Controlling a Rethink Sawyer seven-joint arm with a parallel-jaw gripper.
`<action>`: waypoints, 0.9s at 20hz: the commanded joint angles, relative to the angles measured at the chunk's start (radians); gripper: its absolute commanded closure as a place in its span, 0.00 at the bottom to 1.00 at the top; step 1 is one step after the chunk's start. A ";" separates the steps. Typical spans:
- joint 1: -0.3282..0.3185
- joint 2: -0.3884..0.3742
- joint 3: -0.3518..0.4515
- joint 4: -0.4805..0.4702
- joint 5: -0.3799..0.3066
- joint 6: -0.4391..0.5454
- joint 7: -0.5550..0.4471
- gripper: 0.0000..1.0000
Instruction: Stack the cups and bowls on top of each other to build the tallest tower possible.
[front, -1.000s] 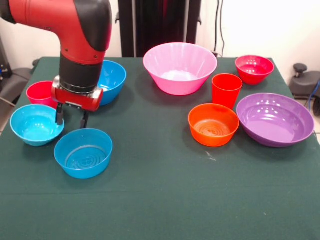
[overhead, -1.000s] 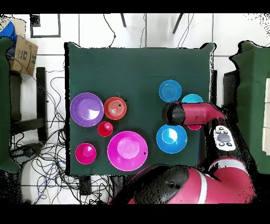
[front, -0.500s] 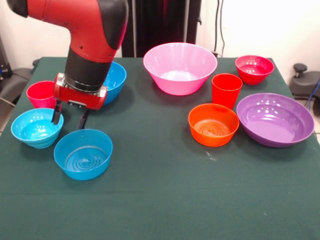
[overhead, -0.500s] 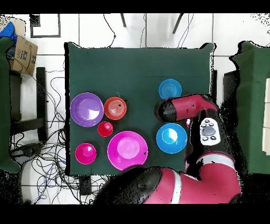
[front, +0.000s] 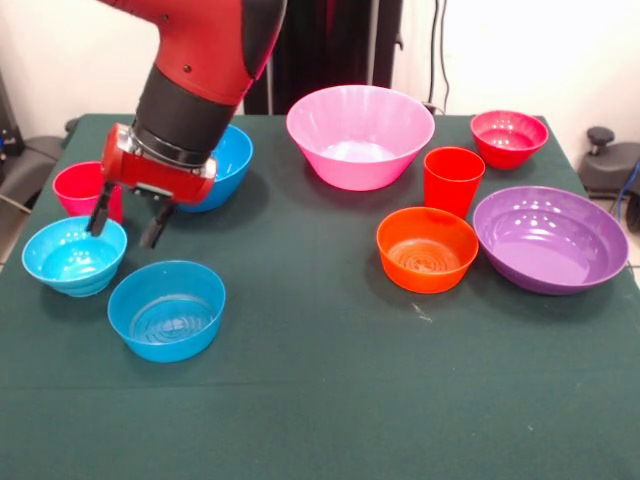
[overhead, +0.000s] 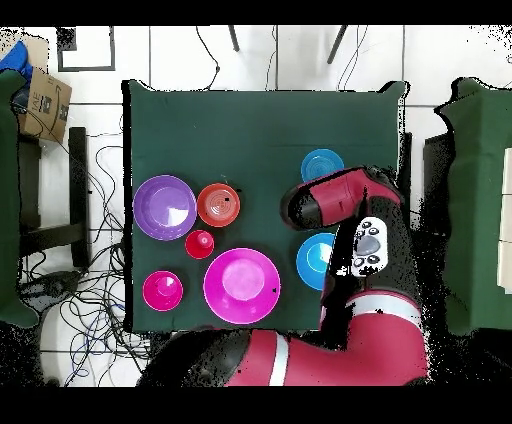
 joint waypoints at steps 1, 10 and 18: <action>0.018 0.016 0.008 -0.049 -0.086 0.043 -0.122 0.00; 0.020 0.113 -0.018 -0.106 -0.115 -0.015 -0.047 0.00; -0.055 0.110 0.077 -0.049 -0.024 0.038 -0.152 0.00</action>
